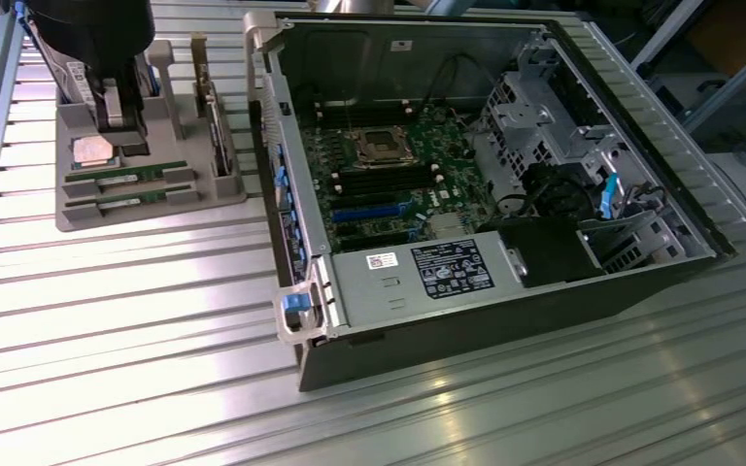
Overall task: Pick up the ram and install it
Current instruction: 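Pick up the ram and move it above insertion slot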
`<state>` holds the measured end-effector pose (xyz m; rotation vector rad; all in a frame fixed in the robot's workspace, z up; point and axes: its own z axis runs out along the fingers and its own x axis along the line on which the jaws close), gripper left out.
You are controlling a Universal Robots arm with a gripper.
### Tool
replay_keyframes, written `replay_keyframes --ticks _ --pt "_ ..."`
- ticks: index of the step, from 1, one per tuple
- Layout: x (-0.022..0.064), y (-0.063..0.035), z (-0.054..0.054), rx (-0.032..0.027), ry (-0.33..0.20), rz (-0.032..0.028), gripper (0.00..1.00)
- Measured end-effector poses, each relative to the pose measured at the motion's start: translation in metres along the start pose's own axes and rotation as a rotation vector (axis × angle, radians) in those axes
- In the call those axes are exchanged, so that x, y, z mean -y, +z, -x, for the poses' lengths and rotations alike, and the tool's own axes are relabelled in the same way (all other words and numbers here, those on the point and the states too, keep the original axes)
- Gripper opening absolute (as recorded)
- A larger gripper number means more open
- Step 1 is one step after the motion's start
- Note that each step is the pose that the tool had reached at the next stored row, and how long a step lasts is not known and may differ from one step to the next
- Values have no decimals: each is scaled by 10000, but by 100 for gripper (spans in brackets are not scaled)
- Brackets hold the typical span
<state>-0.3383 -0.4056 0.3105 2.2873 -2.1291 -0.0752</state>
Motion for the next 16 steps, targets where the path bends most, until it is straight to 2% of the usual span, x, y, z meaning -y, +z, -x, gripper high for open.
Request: replay_keyframes --ticks 16 --pt "6 112 -8 -7 -154 4 30"
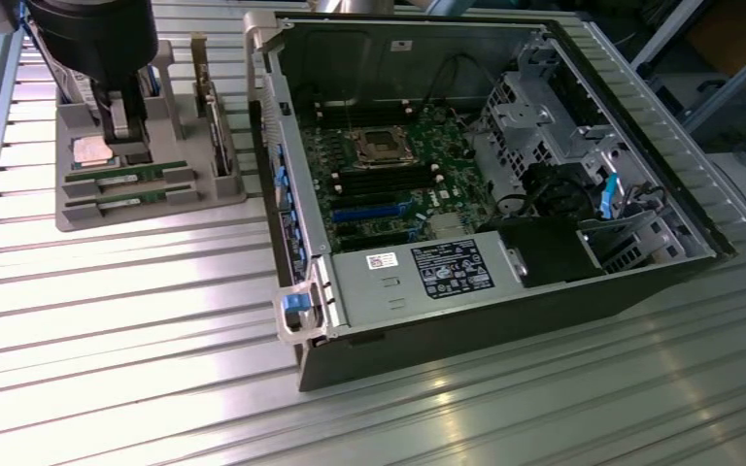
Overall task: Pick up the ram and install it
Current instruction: 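Pick up the ram and move it above insertion slot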
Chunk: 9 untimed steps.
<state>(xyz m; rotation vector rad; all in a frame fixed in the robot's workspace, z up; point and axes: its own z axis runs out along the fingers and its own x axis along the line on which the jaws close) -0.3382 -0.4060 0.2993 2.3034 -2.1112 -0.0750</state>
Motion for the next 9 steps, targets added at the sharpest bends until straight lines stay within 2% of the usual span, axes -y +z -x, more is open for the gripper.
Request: replay_keyframes --ticks 9 --pt "10 97 48 -12 -274 6 30"
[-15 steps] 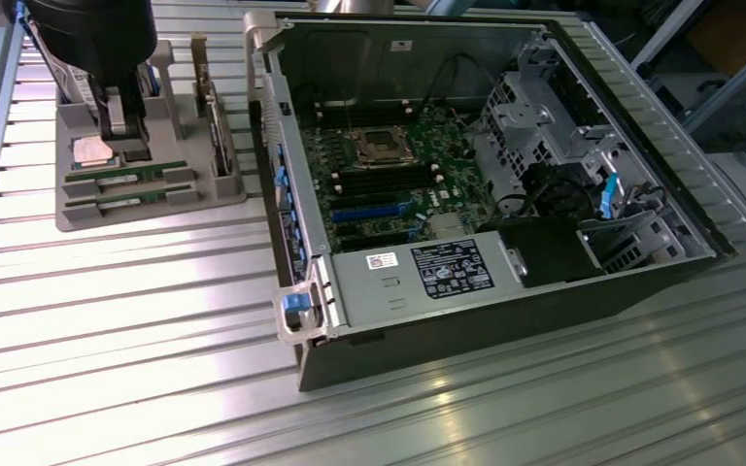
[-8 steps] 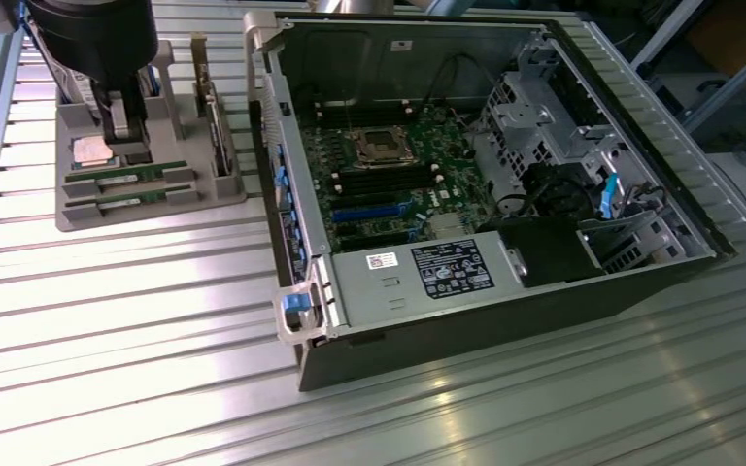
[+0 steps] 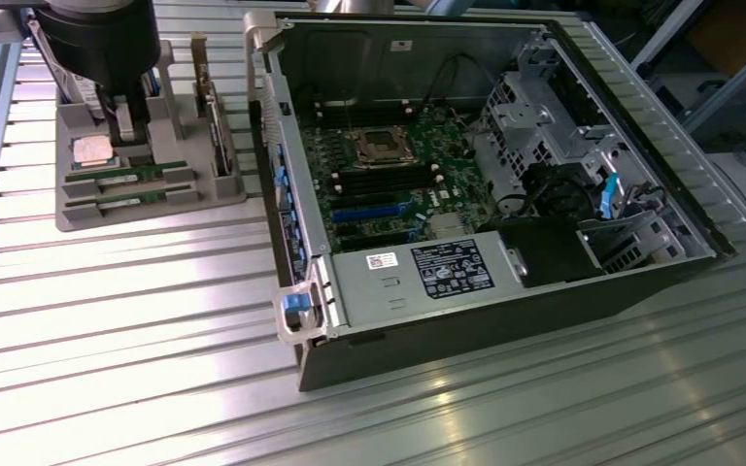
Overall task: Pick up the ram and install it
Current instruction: 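Pick up the ram and move it above insertion slot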
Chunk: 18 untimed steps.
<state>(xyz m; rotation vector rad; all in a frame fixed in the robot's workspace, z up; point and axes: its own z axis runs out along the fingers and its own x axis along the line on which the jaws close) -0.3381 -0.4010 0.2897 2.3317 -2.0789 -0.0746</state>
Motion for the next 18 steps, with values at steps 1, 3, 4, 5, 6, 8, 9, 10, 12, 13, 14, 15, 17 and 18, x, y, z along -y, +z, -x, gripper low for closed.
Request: replay_keyframes --ticks 1,3,4,5,6,8,9,10,12,13,14,15,17,18 --pt "0 5 0 0 -1 1 30" --pt "1 21 0 0 -3 0 30" --pt "1 25 0 0 -5 0 30" --pt "2 32 -1 0 -8 0 30" --pt "2 39 -1 0 -10 0 30" --pt "2 51 -1 -1 -13 0 30" --pt "3 56 -1 -1 -15 0 30" --pt "3 65 -2 -1 -18 1 30" --pt "3 76 -2 -1 -21 1 30" --pt "4 84 -2 -1 -24 1 30" --pt "4 87 -2 -1 -25 1 30" --pt "4 91 -2 -1 -27 1 30" --pt "5 103 -3 -1 -29 1 30" --pt "5 105 -3 -2 -30 2 30"
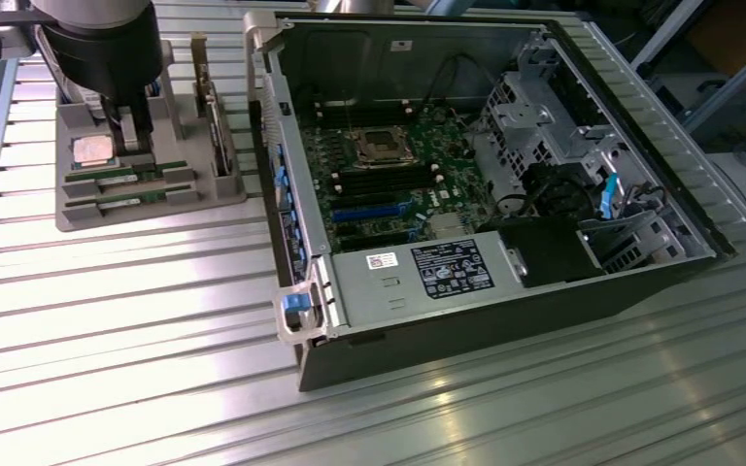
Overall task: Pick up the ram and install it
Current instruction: 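Pick up the ram and move it above insertion slot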
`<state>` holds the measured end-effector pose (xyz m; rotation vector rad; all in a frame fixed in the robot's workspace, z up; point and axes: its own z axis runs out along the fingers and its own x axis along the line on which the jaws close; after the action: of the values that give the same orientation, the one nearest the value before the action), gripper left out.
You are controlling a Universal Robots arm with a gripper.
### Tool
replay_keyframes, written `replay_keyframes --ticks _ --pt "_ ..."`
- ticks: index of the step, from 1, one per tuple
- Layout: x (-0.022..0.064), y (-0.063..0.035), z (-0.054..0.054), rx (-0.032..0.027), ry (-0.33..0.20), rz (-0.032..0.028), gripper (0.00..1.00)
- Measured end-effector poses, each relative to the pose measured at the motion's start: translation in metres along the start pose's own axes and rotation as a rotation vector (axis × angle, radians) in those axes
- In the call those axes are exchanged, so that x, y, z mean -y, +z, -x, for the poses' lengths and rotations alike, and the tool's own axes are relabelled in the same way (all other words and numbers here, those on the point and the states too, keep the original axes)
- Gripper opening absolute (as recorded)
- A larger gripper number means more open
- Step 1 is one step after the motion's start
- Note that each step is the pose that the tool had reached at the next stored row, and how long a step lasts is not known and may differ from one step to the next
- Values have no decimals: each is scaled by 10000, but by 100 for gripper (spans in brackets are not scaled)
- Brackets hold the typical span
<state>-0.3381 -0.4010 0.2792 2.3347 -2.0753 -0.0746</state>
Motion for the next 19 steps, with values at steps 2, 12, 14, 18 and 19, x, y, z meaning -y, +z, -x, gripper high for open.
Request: replay_keyframes --ticks 2,12,14,18,19 --pt "1 10 0 0 -2 0 30" --pt "-15 77 0 -1 -25 0 30" --pt "-18 92 0 -1 -30 0 30" --pt "-21 110 0 -1 -35 0 30" --pt "-23 117 1 -1 -36 0 30"
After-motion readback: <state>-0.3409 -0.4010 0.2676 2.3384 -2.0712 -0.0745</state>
